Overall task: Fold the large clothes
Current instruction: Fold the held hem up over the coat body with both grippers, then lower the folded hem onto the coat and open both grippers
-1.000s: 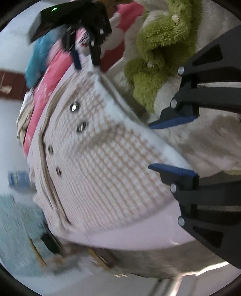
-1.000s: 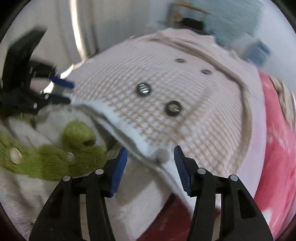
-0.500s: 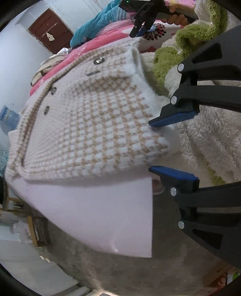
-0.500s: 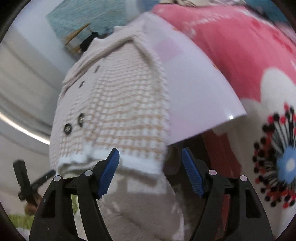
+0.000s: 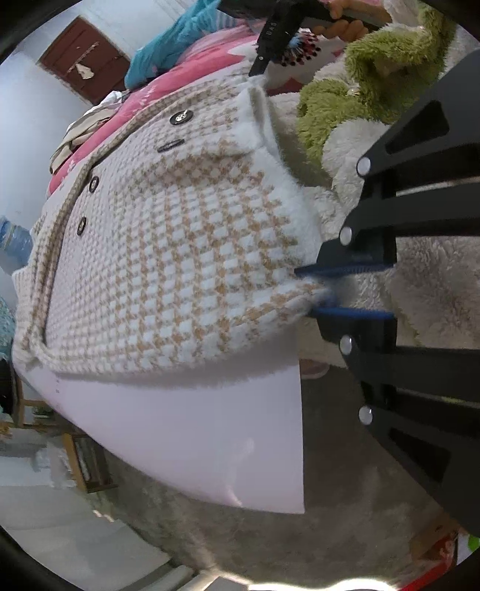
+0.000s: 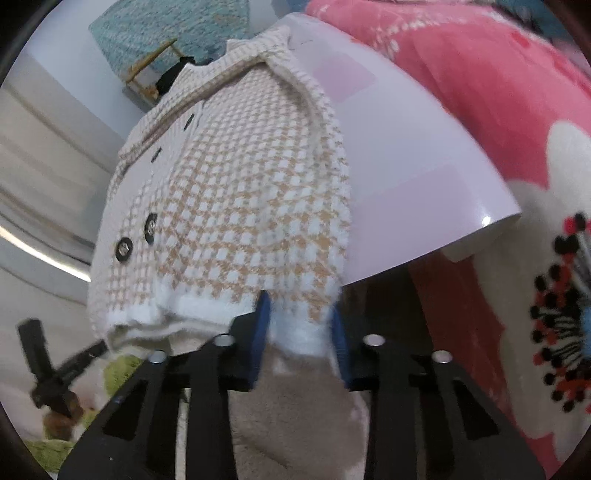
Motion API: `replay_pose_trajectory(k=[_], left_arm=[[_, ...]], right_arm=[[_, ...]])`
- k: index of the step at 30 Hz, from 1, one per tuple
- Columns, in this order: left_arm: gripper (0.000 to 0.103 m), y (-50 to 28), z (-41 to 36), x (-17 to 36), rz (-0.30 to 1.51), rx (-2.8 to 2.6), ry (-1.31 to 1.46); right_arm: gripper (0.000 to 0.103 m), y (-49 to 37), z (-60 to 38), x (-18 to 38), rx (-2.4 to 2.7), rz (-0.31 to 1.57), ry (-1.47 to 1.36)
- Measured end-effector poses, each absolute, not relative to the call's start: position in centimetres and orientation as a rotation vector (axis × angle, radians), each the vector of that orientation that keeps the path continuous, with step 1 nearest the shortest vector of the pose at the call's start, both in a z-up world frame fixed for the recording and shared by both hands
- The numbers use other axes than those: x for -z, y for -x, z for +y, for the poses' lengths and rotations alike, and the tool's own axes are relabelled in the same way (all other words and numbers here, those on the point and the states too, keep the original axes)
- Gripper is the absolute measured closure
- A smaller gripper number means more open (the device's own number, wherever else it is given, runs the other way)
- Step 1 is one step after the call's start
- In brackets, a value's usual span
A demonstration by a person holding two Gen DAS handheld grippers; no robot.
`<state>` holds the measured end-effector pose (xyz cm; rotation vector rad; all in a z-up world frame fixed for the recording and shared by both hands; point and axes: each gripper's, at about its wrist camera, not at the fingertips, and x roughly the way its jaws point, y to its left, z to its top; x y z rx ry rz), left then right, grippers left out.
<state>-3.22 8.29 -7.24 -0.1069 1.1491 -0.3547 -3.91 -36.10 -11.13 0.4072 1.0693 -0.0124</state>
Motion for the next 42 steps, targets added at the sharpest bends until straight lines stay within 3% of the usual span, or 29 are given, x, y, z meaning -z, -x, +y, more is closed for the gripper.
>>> replay_pose_trajectory(k=[11, 21, 34, 42], left_arm=[[0.095, 3.7, 8.0, 1.9, 1.016, 0.419, 0.078], [0.095, -2.4, 7.5, -1.8, 0.902, 0.424, 0.104], [0.095, -13.8, 9.1, -2.4, 0.86, 0.328, 0.17], [0.092, -19.1, 9.5, -0.1, 0.911, 0.279, 0.187]], right_arm=[[0.096, 4.5, -34.5, 6.8, 0.073, 0.967, -0.286], [0.097, 0.0, -33.6, 2.9, 0.081, 0.875, -0.217], [0.097, -12.1, -34.6, 0.2, 0.074, 0.785, -0.177], [0.095, -20.1, -34.8, 3.4, 0.065, 0.836, -0.16]])
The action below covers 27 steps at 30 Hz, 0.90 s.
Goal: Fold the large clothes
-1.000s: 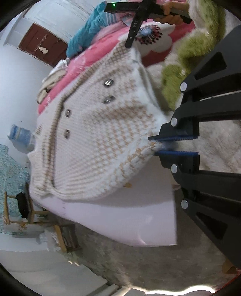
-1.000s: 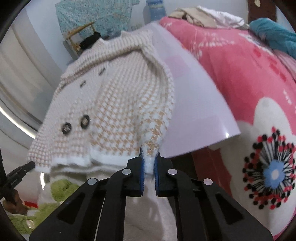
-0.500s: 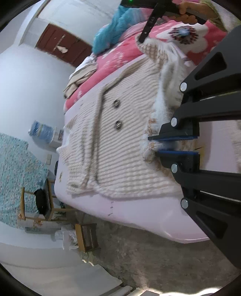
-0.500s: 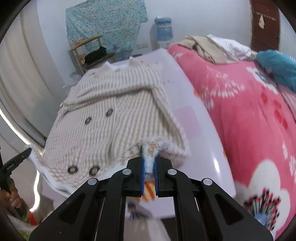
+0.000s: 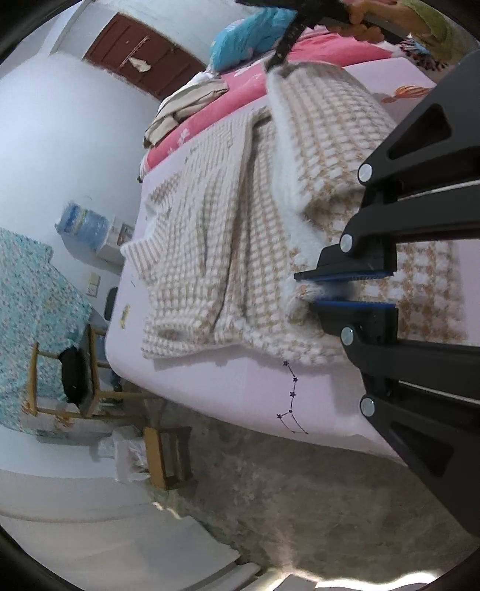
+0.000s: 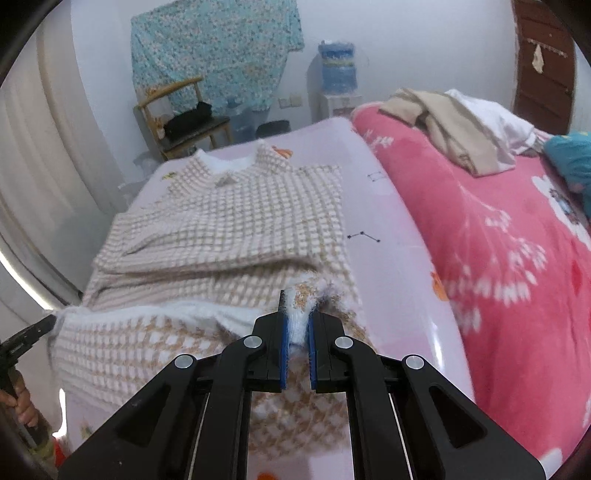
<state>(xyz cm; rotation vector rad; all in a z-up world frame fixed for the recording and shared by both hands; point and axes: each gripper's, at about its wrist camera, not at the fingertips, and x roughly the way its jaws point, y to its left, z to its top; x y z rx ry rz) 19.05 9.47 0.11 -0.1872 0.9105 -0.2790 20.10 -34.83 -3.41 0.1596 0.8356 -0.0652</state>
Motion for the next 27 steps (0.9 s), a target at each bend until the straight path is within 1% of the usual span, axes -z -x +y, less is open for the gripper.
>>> replay_pose_trajectory(k=[2, 4, 5, 6, 8, 9, 10, 11, 12, 14, 16, 19, 21, 22, 23, 26, 27], left_arm=[[0.09, -19.9, 10.0, 0.7, 0.935, 0.284, 0.229], [0.087, -20.1, 10.7, 1.0, 0.956, 0.306, 0.281], [0.086, -20.1, 10.8, 0.9, 0.95, 0.311, 0.292], [0.085, -20.0, 11.0, 0.6, 0.94, 0.317, 0.302], [0.083, -19.5, 11.5, 0.0, 0.912, 0.328, 0.318], [0.079, -19.1, 11.7, -0.4, 0.893, 0.328, 0.324], [0.067, -18.7, 11.7, -0.9, 0.869, 0.308, 0.311], [0.061, -18.2, 11.7, -1.5, 0.827, 0.276, 0.284], [0.057, -18.0, 11.7, -2.1, 0.799, 0.268, 0.269], [0.057, -17.7, 11.6, -3.1, 0.762, 0.275, 0.246], [0.057, -17.3, 10.8, -3.9, 0.745, 0.312, 0.218], [0.057, -16.4, 7.9, -3.7, 0.779, 0.456, 0.197], [0.057, -15.3, 4.9, -2.5, 0.83, 0.572, 0.165], [0.057, -14.8, 2.7, -1.2, 0.883, 0.623, 0.122], [0.057, -14.6, 1.0, 0.0, 0.931, 0.627, 0.067], [0.055, -14.9, -1.7, 3.9, 1.006, 0.526, -0.089], [0.055, -15.2, -1.8, 4.5, 1.013, 0.516, -0.09]], right_arm=[[0.093, -21.6, -35.2, 5.0, 0.055, 0.875, -0.182], [0.086, -22.3, -35.8, 5.9, 0.027, 0.901, -0.226], [0.077, -22.3, -36.1, 6.1, 0.022, 0.903, -0.243], [0.061, -22.1, -36.3, 5.9, 0.027, 0.892, -0.246], [0.044, -20.8, -36.4, 4.7, 0.06, 0.826, -0.218], [0.043, -20.3, -36.5, 4.1, 0.069, 0.802, -0.202], [0.043, -19.6, -36.5, 3.5, 0.083, 0.785, -0.187], [0.043, -18.8, -36.4, 2.8, 0.083, 0.769, -0.181], [0.043, -18.0, -36.2, 2.3, 0.065, 0.754, -0.18], [0.044, -16.8, -35.2, 1.5, 0.022, 0.743, -0.169], [0.046, -15.7, -33.0, 1.2, -0.057, 0.75, -0.125], [0.052, -14.4, -29.0, 1.7, -0.145, 0.786, -0.008], [0.057, -14.2, -27.1, 2.9, -0.178, 0.821, 0.047], [0.06, -14.4, -26.4, 4.1, -0.182, 0.863, 0.069], [0.065, -14.7, -26.0, 5.2, -0.172, 0.902, 0.081], [0.065, -15.9, -25.9, 9.5, -0.062, 1.022, 0.156], [0.065, -15.9, -26.4, 10.0, -0.052, 1.028, 0.124]])
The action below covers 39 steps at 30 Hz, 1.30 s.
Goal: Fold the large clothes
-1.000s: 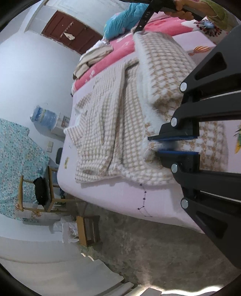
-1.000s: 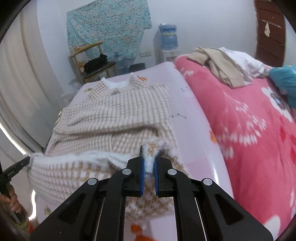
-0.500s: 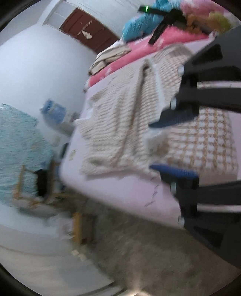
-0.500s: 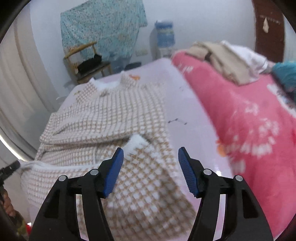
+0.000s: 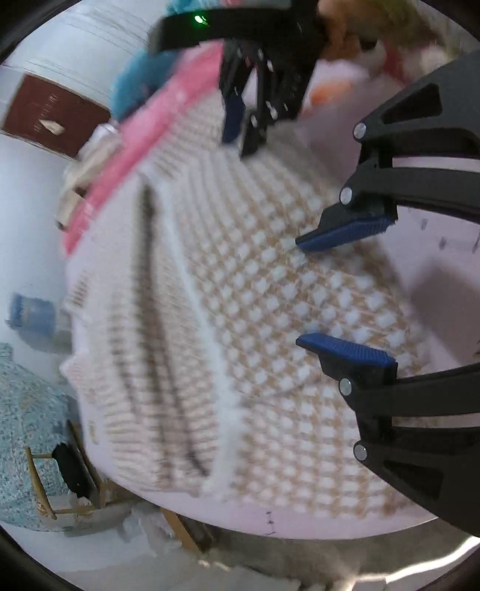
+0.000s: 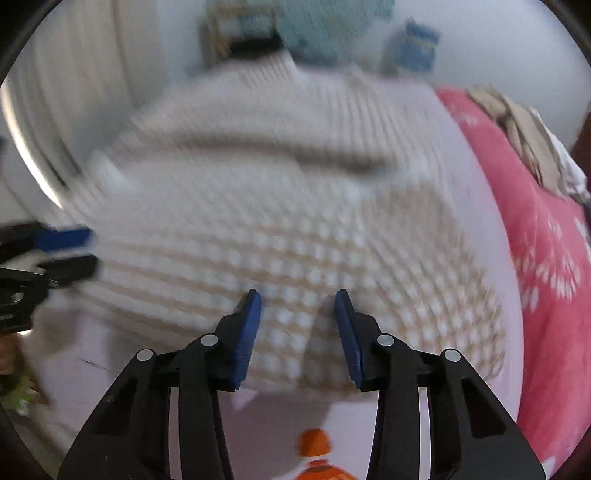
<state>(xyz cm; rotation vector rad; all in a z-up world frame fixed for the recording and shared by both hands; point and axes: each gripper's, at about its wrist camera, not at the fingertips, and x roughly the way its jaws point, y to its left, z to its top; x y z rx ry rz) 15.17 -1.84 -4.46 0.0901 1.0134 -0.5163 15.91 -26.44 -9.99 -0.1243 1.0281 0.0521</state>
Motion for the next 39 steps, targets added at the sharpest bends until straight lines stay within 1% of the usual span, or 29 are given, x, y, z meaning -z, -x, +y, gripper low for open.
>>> replay_pose_trajectory(k=[1, 3, 6, 9, 11, 13, 14, 16, 19, 22, 23, 24, 25, 26, 28, 29, 31, 32, 33, 35, 39], left_arm=[[0.055, -15.6, -1.5, 4.8, 1.024, 0.511, -0.051], [0.057, -16.3, -0.7, 4.2, 1.03, 0.503, 0.003], [0.057, -16.8, 0.0, 2.8, 0.969, 0.516, 0.022], [0.057, -18.2, -0.3, 3.0, 0.96, 0.484, 0.007], [0.057, -19.6, -0.4, 4.5, 0.983, 0.398, -0.023], [0.057, -20.5, 0.1, 5.3, 0.96, 0.381, -0.004], [0.057, -20.7, 0.3, 5.3, 0.964, 0.385, 0.007], [0.057, -20.8, 0.5, 4.6, 0.971, 0.385, 0.028], [0.057, -20.2, 0.5, 3.1, 0.907, 0.454, 0.044], [0.057, -20.6, -0.8, 3.7, 0.939, 0.469, 0.022], [0.057, -21.0, -1.4, 4.5, 0.966, 0.447, -0.002], [0.057, -21.2, -1.8, 5.1, 0.972, 0.431, -0.019], [0.057, -21.0, -2.1, 5.0, 0.936, 0.417, -0.037], [0.057, -21.0, -2.2, 5.0, 0.937, 0.411, -0.047], [0.057, -20.5, -1.7, 4.2, 0.942, 0.403, -0.023], [0.057, -19.9, -1.3, 3.6, 0.935, 0.41, -0.002], [0.057, -18.1, 0.2, 2.4, 0.911, 0.432, 0.026], [0.057, -17.2, 1.0, 1.9, 0.903, 0.443, 0.031], [0.057, -16.4, 1.7, 1.7, 0.9, 0.454, 0.037], [0.057, -13.8, 3.6, 1.4, 0.912, 0.493, 0.065], [0.057, -9.9, 6.0, 2.4, 0.982, 0.523, 0.153]], right_arm=[[0.065, -15.9, -26.7, 9.8, -0.052, 1.034, 0.1], [0.069, -15.7, -27.3, 8.5, -0.041, 1.035, 0.065], [0.07, -15.8, -28.1, 6.5, -0.054, 0.977, 0.009], [0.07, -17.3, -28.3, 5.6, -0.054, 0.923, -0.016], [0.07, -19.2, -28.9, 6.9, -0.035, 0.935, -0.036], [0.071, -20.6, -29.7, 9.5, 0.032, 1.014, -0.014], [0.071, -20.7, -29.9, 9.7, 0.026, 0.998, -0.03], [0.071, -20.6, -29.7, 8.7, 0.035, 1.016, -0.027], [0.071, -20.3, -29.4, 6.3, -0.023, 0.941, -0.073], [0.071, -20.8, -27.8, 5.4, -0.064, 0.902, -0.038], [0.07, -21.2, -27.2, 6.0, -0.072, 0.914, -0.021], [0.067, -21.9, -26.7, 7.1, -0.069, 0.944, 0.006], [0.064, -22.3, -26.4, 8.1, -0.059, 0.964, 0.034], [0.059, -22.1, -26.1, 8.3, -0.047, 0.941, 0.054], [0.058, -21.8, -26.3, 7.6, -0.031, 0.961, 0.07], [0.058, -21.0, -26.7, 7.0, -0.025, 0.96, 0.048], [0.055, -18.5, -27.9, 6.1, -0.056, 0.946, -0.007], [0.052, -17.4, -28.5, 5.6, -0.064, 0.938, -0.03], [0.047, -16.2, -29.0, 5.3, -0.067, 0.932, -0.051], [0.043, -13.5, -29.8, 5.2, -0.079, 0.936, -0.108], [0.042, -9.4, -31.7, 6.0, -0.062, 0.986, -0.216]])
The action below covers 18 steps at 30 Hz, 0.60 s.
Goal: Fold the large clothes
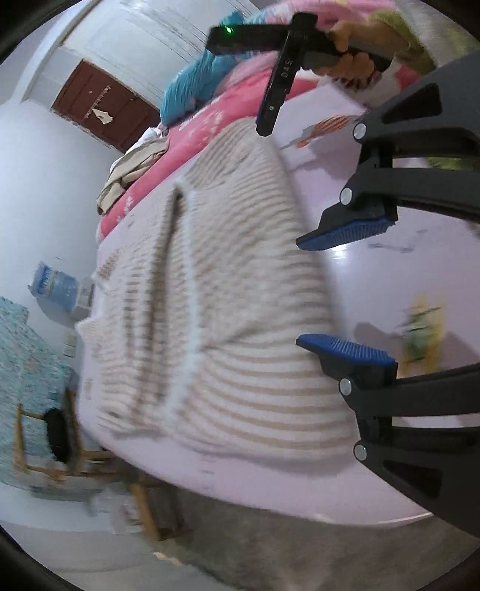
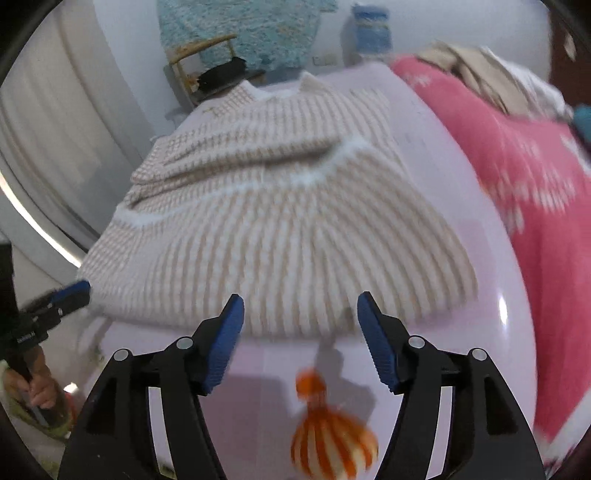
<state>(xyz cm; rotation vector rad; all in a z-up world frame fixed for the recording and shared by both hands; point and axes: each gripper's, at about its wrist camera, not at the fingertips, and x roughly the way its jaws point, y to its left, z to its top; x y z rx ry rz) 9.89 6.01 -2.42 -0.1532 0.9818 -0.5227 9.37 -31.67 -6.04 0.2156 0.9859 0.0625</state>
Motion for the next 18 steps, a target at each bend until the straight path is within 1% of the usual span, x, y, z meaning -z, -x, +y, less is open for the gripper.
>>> replay_pose_trajectory(k=[5, 8, 11, 13, 18], left_arm=[[0.057, -9.1, 8.0, 5.5, 1.065, 0.43, 0.285], [0.056, -10.0, 9.7, 6.1, 1.032, 0.411, 0.413], [0.054, -11.1, 11.1, 6.8, 1.018, 0.423, 0.564], [0.054, -11.6, 11.9, 7.4, 1.002, 0.436, 0.669], [0.055, -12.1, 12.9, 7.9, 0.967, 0.421, 0.798]], right_arm=[[0.042, -8.0, -35.0, 8.2, 0.013, 1.028, -0.379], [0.042, -8.4, -36.9, 9.3, 0.012, 1.028, -0.516], [0.041, -8.9, -37.9, 9.4, 0.0, 0.997, -0.582], [0.039, -9.4, -38.5, 9.7, -0.022, 0.97, -0.644], [0.039, -10.5, -40.1, 10.5, -0.03, 0.88, -0.799]])
